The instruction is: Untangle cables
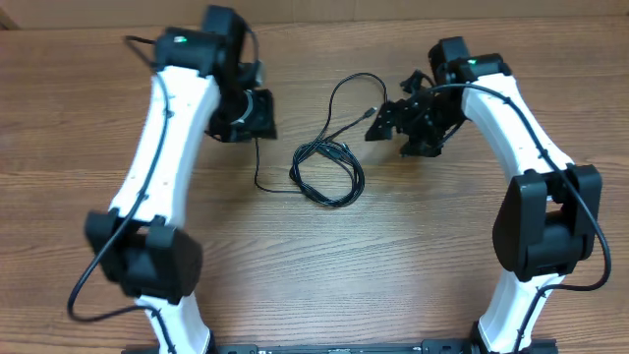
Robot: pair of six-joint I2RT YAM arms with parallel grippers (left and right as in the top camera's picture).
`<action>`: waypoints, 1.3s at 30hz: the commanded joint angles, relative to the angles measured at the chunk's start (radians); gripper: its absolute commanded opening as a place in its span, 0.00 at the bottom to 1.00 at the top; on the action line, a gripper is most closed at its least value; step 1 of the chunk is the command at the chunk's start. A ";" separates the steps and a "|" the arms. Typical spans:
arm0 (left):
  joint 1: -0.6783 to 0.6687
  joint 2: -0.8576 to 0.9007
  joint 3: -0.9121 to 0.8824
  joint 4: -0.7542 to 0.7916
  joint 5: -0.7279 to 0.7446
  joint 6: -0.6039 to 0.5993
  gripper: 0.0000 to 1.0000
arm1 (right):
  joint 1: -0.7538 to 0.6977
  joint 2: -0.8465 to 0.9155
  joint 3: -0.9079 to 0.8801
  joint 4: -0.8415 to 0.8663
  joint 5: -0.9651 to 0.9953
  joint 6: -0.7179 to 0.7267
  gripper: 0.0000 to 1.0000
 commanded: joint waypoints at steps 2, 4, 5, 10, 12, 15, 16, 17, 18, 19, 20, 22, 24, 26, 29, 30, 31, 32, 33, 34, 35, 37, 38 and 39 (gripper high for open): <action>-0.011 0.097 0.000 0.002 -0.084 0.005 0.46 | 0.019 -0.029 0.020 0.007 -0.025 0.009 0.54; -0.011 0.137 0.000 0.008 -0.098 0.025 0.41 | 0.027 -0.029 0.020 0.013 -0.026 0.018 0.42; -0.009 0.158 0.000 0.011 -0.088 0.057 0.39 | 0.034 -0.029 0.020 0.016 -0.025 0.030 0.41; -0.010 0.270 0.000 0.060 0.069 0.255 0.33 | 0.066 -0.029 0.020 0.061 -0.025 0.124 0.30; -0.010 0.311 0.000 0.094 0.123 0.285 0.29 | 0.079 -0.029 0.020 0.078 -0.024 0.141 0.30; -0.011 0.363 0.000 0.154 0.122 0.283 0.25 | 0.099 -0.029 0.020 0.094 -0.024 0.142 0.29; -0.011 0.373 0.000 0.172 0.119 0.283 0.25 | 0.105 -0.029 0.020 0.095 -0.024 0.142 0.30; -0.011 0.382 0.000 0.192 0.119 0.283 0.25 | 0.110 -0.029 0.020 0.096 -0.023 0.142 0.30; -0.011 0.383 0.000 0.208 0.119 0.283 0.25 | 0.116 -0.029 0.020 0.096 -0.016 0.142 0.30; -0.011 0.388 0.000 0.224 0.118 0.283 0.25 | 0.122 -0.029 0.020 0.096 -0.008 0.145 0.30; -0.011 0.388 0.000 0.239 0.119 0.282 0.25 | 0.127 -0.029 0.020 0.096 -0.003 0.145 0.30; -0.011 0.388 0.000 0.263 0.119 0.282 0.26 | 0.136 -0.029 0.020 0.096 0.000 0.145 0.30; -0.011 0.391 0.000 0.273 0.119 0.282 0.26 | 0.139 -0.029 0.020 0.097 0.002 0.150 0.30; -0.014 0.397 0.000 0.274 0.122 0.282 0.26 | 0.141 -0.029 0.020 0.100 0.002 0.163 0.30; -0.025 0.415 -0.001 0.276 0.123 0.282 0.26 | 0.141 -0.029 0.020 0.111 0.002 0.175 0.30; -0.030 0.424 -0.001 0.282 0.122 0.282 0.25 | 0.141 -0.029 0.020 0.114 0.002 0.175 0.30; -0.034 0.431 -0.001 0.288 0.122 0.282 0.25 | 0.141 -0.029 0.020 0.116 0.002 0.175 0.30; -0.039 0.439 -0.001 0.295 0.122 0.282 0.25 | 0.141 -0.029 0.020 0.118 0.002 0.175 0.30; -0.043 0.444 -0.001 0.298 0.122 0.282 0.24 | 0.141 -0.029 0.020 0.118 0.002 0.175 0.30; -0.048 0.450 -0.001 0.300 0.123 0.282 0.23 | 0.141 -0.029 0.020 0.117 0.002 0.175 0.30; -0.051 0.450 -0.001 0.299 0.123 0.282 0.23 | 0.141 -0.029 0.020 0.117 0.002 0.175 0.30; -0.057 0.450 -0.001 0.301 0.123 0.282 0.24 | 0.141 -0.029 0.020 0.118 0.002 0.175 0.30; -0.060 0.450 -0.001 0.301 0.122 0.282 0.23 | 0.141 -0.029 0.020 0.118 0.002 0.175 0.30; -0.064 0.450 -0.001 0.301 0.122 0.282 0.23 | 0.141 -0.029 0.020 0.118 0.002 0.175 0.30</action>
